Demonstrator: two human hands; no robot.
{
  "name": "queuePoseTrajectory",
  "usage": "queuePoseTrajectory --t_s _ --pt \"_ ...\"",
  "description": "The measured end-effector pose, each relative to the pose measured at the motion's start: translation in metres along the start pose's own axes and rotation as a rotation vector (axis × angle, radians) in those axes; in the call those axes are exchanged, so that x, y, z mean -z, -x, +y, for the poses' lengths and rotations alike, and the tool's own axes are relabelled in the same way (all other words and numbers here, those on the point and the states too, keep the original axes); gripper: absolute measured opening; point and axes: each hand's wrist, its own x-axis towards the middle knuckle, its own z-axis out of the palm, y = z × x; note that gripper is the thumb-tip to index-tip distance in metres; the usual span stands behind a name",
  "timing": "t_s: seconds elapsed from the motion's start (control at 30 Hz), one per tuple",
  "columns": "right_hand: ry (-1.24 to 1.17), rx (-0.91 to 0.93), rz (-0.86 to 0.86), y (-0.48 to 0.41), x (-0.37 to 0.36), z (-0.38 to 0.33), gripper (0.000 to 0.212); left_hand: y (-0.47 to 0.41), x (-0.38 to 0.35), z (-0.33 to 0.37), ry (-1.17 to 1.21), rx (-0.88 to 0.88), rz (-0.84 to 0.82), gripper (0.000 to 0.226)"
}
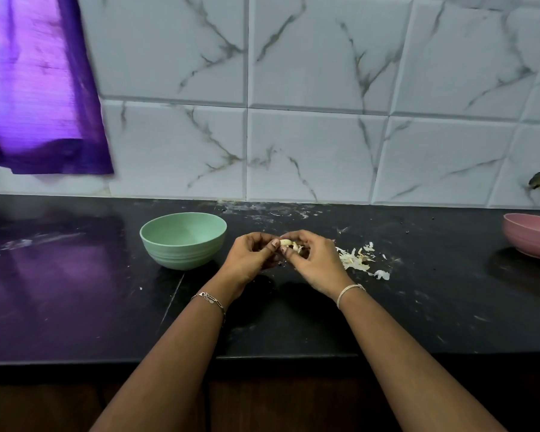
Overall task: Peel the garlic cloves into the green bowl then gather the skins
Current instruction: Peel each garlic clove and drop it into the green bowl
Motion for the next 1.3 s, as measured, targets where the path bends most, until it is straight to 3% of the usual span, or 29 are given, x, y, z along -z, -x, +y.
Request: queuePoseTrajectory --t_s 0.17,0.37,0.53,0.73,0.97,1.1,1.23,1.3 --pt "0.032 0.002 0.000 -0.002 0.001 0.000 0.025 -0.001 -0.001 0.000 -0.004 0.019 0.033 0.010" --pt "0.275 0.099 -0.012 0.003 0.007 -0.005 0.029 -0.003 -0.001 -0.003 -0.051 0.022 0.055 0.016" --pt "0.434 0.097 0.072 0.003 0.009 -0.008 0.020 -0.004 -0.002 -0.003 -0.132 -0.041 0.103 0.010" --pt "0.490 0.064 0.135 0.003 0.015 -0.005 0.014 -0.005 0.001 -0.001 -0.043 -0.067 0.156 0.008" --pt "0.593 -0.167 0.322 -0.002 0.025 0.003 0.040 -0.002 0.001 0.000 -0.098 -0.083 0.119 0.017" --pt "0.685 -0.235 0.305 -0.004 0.029 0.010 0.019 -0.002 0.002 0.000 -0.134 -0.096 0.122 0.019" --pt "0.400 -0.079 0.331 -0.006 0.027 0.009 0.011 -0.001 0.001 0.002 -0.143 -0.087 0.122 0.017" --pt "0.172 0.017 0.235 -0.004 0.020 0.003 0.010 -0.001 -0.001 0.003 -0.153 -0.097 0.121 0.015"
